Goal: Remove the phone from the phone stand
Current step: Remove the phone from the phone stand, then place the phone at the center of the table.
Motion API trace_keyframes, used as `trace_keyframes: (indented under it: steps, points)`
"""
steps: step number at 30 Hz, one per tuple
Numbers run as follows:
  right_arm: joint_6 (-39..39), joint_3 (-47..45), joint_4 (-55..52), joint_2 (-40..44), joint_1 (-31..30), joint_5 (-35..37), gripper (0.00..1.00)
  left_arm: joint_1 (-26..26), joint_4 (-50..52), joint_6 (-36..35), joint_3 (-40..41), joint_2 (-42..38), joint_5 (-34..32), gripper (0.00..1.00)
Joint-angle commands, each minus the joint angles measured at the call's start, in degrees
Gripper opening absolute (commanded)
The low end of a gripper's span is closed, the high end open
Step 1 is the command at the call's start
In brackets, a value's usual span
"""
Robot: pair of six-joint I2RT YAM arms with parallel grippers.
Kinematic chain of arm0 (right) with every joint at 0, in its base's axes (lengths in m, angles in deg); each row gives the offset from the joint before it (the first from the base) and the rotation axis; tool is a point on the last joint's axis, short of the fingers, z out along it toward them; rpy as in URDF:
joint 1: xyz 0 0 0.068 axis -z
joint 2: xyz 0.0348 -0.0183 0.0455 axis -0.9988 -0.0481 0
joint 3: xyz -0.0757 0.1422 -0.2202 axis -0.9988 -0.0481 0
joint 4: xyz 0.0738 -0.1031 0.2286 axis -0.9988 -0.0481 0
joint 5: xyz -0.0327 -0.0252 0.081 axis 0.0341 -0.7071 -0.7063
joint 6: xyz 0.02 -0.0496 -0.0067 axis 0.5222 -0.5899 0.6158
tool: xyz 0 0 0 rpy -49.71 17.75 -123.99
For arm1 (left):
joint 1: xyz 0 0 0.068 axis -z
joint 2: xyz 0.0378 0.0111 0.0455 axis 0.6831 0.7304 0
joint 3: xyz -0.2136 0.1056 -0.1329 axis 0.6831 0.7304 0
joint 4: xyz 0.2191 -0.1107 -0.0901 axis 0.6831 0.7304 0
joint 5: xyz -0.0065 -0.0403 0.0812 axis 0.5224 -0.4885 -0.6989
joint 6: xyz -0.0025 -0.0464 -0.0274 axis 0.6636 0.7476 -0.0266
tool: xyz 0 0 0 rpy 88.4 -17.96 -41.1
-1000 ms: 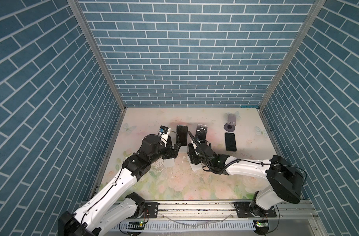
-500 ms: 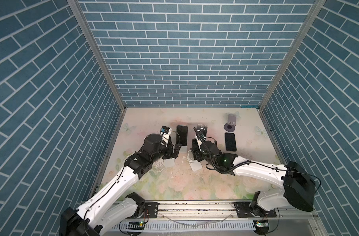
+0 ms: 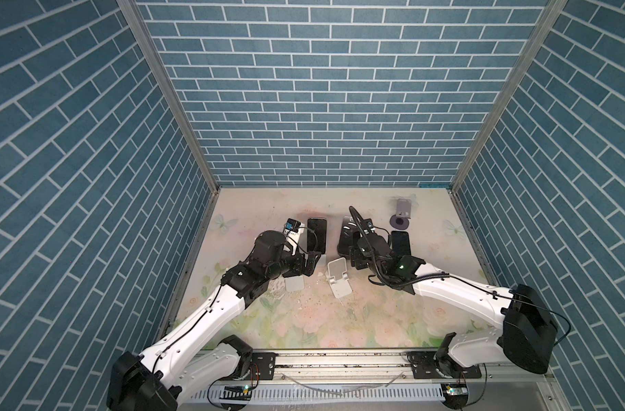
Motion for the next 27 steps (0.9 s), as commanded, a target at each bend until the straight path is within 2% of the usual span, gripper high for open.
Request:
trace_keyframes:
  steps: [1, 13, 27]
  points:
    - [3.4, 2.4, -3.0, 1.5, 2.3, -0.7, 0.46, 0.2, -1.6, -0.5, -1.6, 0.7, 1.8, 1.0]
    - [2.8, 2.4, -8.1, -1.4, 14.1, -8.8, 0.46, 0.2, -4.9, -0.3, -2.4, 4.0, 1.0, 1.0]
    - [-0.3, 7.5, -7.6, -15.1, 21.9, -21.0, 0.46, 0.3, -4.9, -0.6, -5.8, 8.5, -0.8, 1.0]
